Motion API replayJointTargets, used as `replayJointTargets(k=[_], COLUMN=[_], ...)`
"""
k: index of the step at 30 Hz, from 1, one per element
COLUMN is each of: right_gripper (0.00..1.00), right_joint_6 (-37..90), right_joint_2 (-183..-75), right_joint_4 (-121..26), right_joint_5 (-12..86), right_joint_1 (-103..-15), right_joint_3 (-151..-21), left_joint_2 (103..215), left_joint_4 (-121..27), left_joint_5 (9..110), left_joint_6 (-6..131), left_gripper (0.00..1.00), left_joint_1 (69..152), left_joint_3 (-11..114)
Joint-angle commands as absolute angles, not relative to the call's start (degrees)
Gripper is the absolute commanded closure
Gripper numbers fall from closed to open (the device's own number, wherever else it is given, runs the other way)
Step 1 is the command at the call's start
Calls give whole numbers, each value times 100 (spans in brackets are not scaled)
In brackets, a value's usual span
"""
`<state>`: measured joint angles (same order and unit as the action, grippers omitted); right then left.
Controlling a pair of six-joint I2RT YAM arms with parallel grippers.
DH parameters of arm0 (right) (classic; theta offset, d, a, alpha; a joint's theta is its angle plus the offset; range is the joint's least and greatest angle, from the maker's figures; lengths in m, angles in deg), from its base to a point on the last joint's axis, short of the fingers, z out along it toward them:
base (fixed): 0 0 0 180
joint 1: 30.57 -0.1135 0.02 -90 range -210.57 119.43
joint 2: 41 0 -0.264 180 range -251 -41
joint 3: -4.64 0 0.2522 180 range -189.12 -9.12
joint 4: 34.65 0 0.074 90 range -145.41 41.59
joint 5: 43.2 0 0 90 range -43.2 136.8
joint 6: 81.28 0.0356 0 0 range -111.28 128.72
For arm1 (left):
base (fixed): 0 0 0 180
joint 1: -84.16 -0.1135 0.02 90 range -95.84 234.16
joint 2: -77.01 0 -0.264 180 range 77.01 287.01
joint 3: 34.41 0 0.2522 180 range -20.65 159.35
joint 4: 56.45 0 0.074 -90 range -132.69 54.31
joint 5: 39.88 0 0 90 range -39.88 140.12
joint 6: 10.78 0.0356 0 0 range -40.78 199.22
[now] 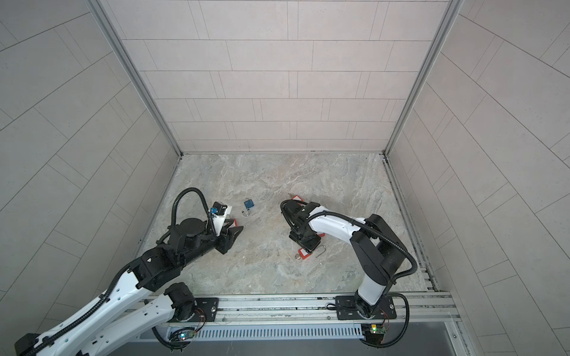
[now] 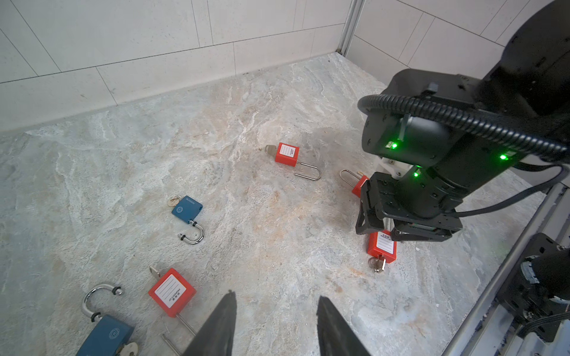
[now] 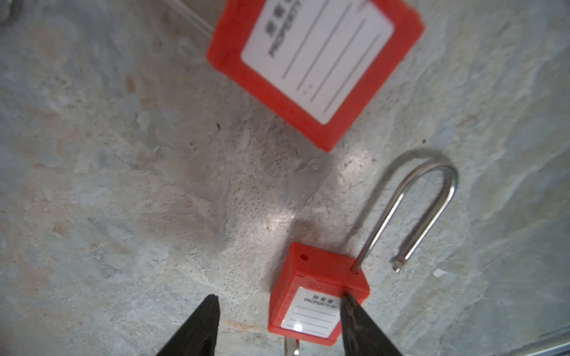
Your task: Lock with the key
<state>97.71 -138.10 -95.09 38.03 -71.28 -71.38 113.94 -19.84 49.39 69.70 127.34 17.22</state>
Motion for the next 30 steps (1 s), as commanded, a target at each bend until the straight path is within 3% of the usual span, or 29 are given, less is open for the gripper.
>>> replayJointTargets(k=[1, 13, 22, 30], right_gripper=[36, 42, 40, 38], right_joint_6=[9753, 9198, 10001, 10323], right_joint_2=[-14014, -14533, -13337, -13299], right_joint_4=[-9694, -9762, -10035, -9921], right_joint_5=[3824, 3679, 4245, 3998], right_joint_1=[-7127, -7230, -7296, -7299], right_joint_3=[-7246, -7666, -7176, -6788], left_joint_2=[11341, 11391, 11631, 11717], left_joint_4=[-1914, -1859, -2041, -2068], left_joint_5=[4744, 4601, 4684, 4723], left_joint_6=[6965, 6999, 6988, 7040], left_gripper=[52, 49, 49, 49], left_joint_1=[12752, 12756, 12750, 12751], left_joint_3=[1679, 1687, 1749, 1801])
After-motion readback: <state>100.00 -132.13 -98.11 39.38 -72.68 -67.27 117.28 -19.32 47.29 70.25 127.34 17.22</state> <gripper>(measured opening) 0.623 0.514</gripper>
